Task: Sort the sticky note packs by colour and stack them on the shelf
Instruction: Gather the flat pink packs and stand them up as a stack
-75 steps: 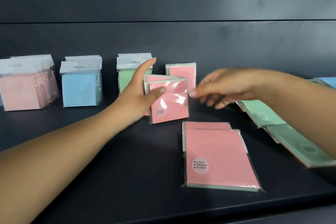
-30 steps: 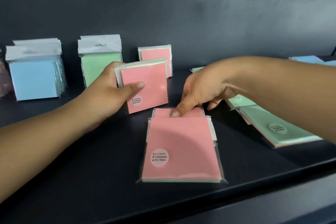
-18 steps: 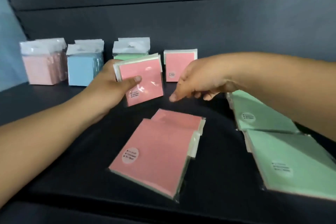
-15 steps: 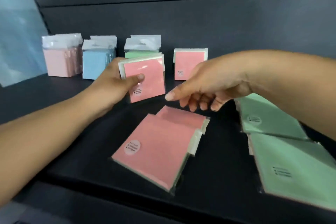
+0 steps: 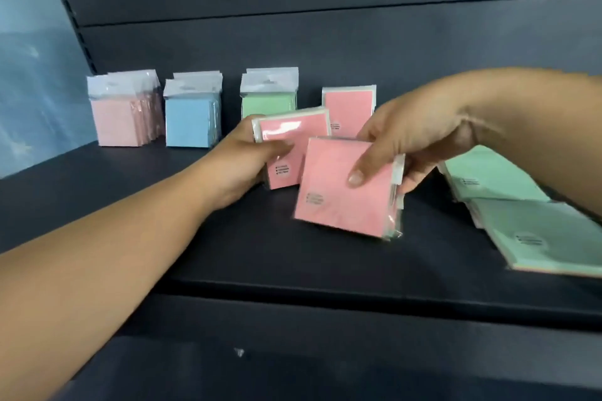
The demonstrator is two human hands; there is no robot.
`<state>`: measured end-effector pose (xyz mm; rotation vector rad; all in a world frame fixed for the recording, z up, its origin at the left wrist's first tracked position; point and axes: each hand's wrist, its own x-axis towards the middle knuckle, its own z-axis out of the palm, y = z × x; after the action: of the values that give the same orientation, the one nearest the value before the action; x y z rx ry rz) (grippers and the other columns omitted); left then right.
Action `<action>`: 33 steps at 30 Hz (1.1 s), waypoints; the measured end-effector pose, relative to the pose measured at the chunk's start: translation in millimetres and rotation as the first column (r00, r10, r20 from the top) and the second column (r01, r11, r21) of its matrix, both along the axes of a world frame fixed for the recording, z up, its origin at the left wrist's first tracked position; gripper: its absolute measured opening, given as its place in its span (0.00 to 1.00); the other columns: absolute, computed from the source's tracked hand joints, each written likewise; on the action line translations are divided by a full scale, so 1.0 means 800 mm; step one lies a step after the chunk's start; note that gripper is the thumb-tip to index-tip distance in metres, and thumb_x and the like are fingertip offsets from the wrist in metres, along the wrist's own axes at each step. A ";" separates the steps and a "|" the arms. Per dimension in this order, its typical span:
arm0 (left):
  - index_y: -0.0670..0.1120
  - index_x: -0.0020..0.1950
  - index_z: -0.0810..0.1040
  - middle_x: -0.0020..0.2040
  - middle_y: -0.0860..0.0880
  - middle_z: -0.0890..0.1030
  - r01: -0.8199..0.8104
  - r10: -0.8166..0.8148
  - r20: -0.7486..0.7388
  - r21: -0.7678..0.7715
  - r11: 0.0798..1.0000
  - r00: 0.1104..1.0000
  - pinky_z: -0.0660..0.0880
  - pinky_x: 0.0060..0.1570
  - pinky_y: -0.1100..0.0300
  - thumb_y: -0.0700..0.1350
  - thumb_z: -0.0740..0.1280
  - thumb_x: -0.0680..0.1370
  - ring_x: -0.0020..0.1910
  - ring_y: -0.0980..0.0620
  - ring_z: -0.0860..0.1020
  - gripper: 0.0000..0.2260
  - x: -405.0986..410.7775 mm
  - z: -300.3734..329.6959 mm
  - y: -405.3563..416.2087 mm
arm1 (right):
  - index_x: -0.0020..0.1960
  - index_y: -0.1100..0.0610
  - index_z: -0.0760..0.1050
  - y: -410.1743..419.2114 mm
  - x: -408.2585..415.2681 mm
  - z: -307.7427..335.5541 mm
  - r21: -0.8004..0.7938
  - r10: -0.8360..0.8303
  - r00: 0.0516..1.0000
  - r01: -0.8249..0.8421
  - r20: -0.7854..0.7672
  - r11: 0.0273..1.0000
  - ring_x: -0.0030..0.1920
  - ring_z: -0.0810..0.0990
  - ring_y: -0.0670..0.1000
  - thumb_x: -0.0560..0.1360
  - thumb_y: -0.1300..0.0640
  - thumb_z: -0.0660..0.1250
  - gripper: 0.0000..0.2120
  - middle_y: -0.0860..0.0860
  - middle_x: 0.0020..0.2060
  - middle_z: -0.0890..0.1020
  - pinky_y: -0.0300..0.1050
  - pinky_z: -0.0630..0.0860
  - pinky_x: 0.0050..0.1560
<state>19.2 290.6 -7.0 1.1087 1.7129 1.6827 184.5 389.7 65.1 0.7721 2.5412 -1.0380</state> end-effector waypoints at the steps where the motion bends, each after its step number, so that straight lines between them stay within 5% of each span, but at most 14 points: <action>1: 0.46 0.55 0.74 0.45 0.51 0.83 0.029 -0.029 0.045 0.012 1.000 0.999 0.80 0.46 0.58 0.35 0.61 0.78 0.43 0.55 0.83 0.10 0.000 -0.001 0.000 | 0.46 0.58 0.78 0.004 0.000 0.005 -0.072 -0.065 0.996 0.061 -0.055 0.996 0.33 0.79 0.48 0.70 0.63 0.69 0.05 0.52 0.35 0.81 0.36 0.77 0.29; 4: 0.46 0.59 0.71 0.48 0.48 0.80 0.047 -0.056 0.229 0.043 0.998 0.972 0.76 0.55 0.52 0.38 0.60 0.79 0.46 0.51 0.79 0.09 -0.004 -0.001 0.003 | 0.41 0.59 0.75 0.012 -0.003 0.010 -0.202 -0.247 0.949 0.208 -0.194 0.957 0.28 0.79 0.47 0.72 0.70 0.64 0.07 0.52 0.30 0.80 0.38 0.77 0.27; 8: 0.48 0.49 0.69 0.46 0.47 0.78 0.057 -0.068 0.319 0.046 0.997 0.945 0.74 0.57 0.48 0.43 0.60 0.80 0.45 0.50 0.78 0.01 -0.005 0.005 0.008 | 0.40 0.58 0.72 0.017 -0.017 0.010 -0.204 -0.382 0.852 0.328 -0.358 0.923 0.31 0.77 0.49 0.72 0.73 0.62 0.11 0.54 0.33 0.77 0.36 0.77 0.26; 12: 0.48 0.59 0.67 0.51 0.46 0.80 0.064 -0.088 0.368 0.076 0.995 0.926 0.77 0.52 0.45 0.51 0.60 0.80 0.47 0.48 0.80 0.11 -0.003 0.011 0.010 | 0.48 0.58 0.76 0.015 -0.038 -0.001 -0.235 -0.382 0.815 0.307 -0.436 0.922 0.36 0.79 0.48 0.70 0.72 0.67 0.12 0.53 0.39 0.80 0.40 0.80 0.37; 16: 0.45 0.66 0.65 0.60 0.45 0.79 0.103 -0.124 0.261 0.092 0.990 0.957 0.77 0.54 0.44 0.57 0.68 0.72 0.55 0.47 0.80 0.28 -0.002 0.022 0.017 | 0.44 0.56 0.73 0.016 -0.053 -0.011 -0.272 -0.413 0.717 0.312 -0.561 0.910 0.39 0.79 0.49 0.70 0.70 0.69 0.11 0.51 0.39 0.79 0.45 0.78 0.48; 19: 0.44 0.65 0.65 0.59 0.46 0.79 0.106 -0.127 0.219 0.105 0.989 0.968 0.78 0.51 0.48 0.46 0.64 0.78 0.55 0.48 0.79 0.18 -0.003 0.033 0.030 | 0.47 0.53 0.70 0.033 -0.053 -0.009 -0.244 -0.415 0.634 0.342 -0.653 0.907 0.47 0.80 0.51 0.69 0.65 0.72 0.13 0.50 0.45 0.77 0.49 0.79 0.52; 25: 0.50 0.53 0.70 0.47 0.53 0.78 0.176 -0.176 0.032 0.008 0.984 0.984 0.73 0.37 0.65 0.42 0.60 0.80 0.45 0.56 0.77 0.04 -0.005 0.046 0.078 | 0.44 0.54 0.72 0.079 -0.057 -0.021 -0.290 -0.417 0.602 0.300 -0.681 0.909 0.54 0.79 0.54 0.73 0.68 0.67 0.10 0.54 0.50 0.79 0.50 0.75 0.61; 28: 0.46 0.67 0.67 0.57 0.50 0.77 0.144 -0.145 -0.022 -0.035 0.989 0.989 0.74 0.51 0.62 0.39 0.59 0.80 0.55 0.53 0.75 0.15 -0.010 0.031 0.102 | 0.43 0.54 0.71 0.102 -0.065 -0.042 -0.209 -0.407 0.578 0.379 -0.708 0.902 0.53 0.79 0.55 0.70 0.67 0.71 0.12 0.55 0.47 0.79 0.57 0.76 0.59; 30: 0.43 0.67 0.68 0.63 0.45 0.76 0.093 -0.096 -0.054 -0.063 0.994 0.994 0.73 0.60 0.55 0.39 0.59 0.80 0.59 0.49 0.76 0.15 -0.010 0.018 0.110 | 0.45 0.54 0.72 0.113 -0.070 -0.056 -0.134 -0.377 0.615 0.404 -0.692 0.905 0.54 0.80 0.56 0.68 0.63 0.73 0.12 0.54 0.48 0.80 0.57 0.75 0.59; 33: 0.45 0.64 0.71 0.60 0.47 0.78 -0.039 0.015 -0.196 -0.119 0.992 0.980 0.71 0.57 0.59 0.42 0.59 0.81 0.55 0.49 0.76 0.12 -0.009 0.001 0.113 | 0.47 0.54 0.74 0.122 -0.073 -0.067 -0.137 -0.370 0.666 0.376 -0.648 0.917 0.56 0.79 0.56 0.69 0.63 0.72 0.11 0.53 0.49 0.81 0.55 0.75 0.60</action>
<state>12.2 380.6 -6.3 1.2316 1.9320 1.5029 125.7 487.6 11.1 1.1258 3.0371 -1.6994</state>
